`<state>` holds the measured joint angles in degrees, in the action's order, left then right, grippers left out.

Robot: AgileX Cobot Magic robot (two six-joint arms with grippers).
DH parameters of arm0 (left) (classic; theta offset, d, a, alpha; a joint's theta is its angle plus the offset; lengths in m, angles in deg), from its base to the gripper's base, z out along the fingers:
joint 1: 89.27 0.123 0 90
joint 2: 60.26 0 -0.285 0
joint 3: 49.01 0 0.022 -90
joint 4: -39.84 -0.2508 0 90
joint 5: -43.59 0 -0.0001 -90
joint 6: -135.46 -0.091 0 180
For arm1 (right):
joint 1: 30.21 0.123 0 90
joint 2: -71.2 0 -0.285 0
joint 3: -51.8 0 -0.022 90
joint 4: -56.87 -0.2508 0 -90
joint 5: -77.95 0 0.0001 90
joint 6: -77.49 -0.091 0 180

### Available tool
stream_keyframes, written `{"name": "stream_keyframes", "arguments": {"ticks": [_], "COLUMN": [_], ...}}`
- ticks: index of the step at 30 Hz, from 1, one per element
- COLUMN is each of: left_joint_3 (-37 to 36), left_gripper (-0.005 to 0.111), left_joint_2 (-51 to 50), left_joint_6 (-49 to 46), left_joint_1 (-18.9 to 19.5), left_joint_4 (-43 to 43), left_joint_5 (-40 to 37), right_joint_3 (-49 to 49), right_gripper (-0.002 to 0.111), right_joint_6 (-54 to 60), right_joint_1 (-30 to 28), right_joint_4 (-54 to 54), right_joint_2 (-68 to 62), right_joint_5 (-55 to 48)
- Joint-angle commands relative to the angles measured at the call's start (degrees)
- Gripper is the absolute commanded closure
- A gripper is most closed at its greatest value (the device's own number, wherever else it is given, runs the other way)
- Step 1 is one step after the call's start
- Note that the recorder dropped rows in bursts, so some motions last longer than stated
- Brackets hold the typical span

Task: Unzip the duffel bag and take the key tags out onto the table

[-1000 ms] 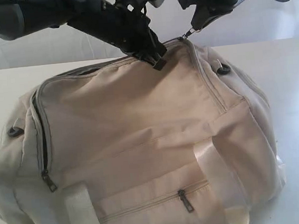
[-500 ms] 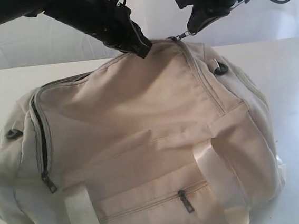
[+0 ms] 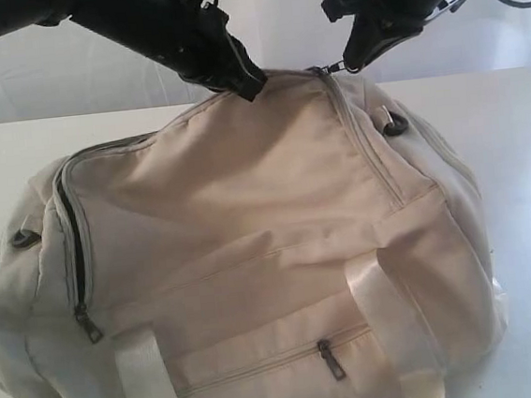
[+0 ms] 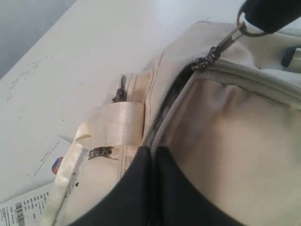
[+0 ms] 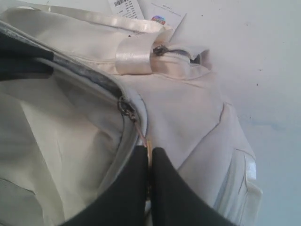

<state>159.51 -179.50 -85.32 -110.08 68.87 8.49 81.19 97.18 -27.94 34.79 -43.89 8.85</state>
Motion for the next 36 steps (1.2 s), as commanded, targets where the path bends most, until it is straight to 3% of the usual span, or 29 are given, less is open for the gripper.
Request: {"name": "stream_keyframes", "arguments": {"ticks": [1,36], "left_joint_3": [0.3,0.3], "left_gripper": [0.107,0.107], "left_joint_2": [2.4,3.1], "left_joint_6": [0.4,0.3], "left_joint_1": [1.6,3.7], "left_joint_4": [0.2,-0.4], "left_joint_5": [-2.6,-9.5], "right_joint_3": [-3.5,-24.0], "right_gripper": [0.108,0.108], "right_joint_6": [-0.5,-1.1], "right_joint_1": [-0.9,-0.9], "right_joint_4": [3.3,4.7], "right_joint_2": [2.9,19.2], "right_joint_5": [-0.9,1.4]}}
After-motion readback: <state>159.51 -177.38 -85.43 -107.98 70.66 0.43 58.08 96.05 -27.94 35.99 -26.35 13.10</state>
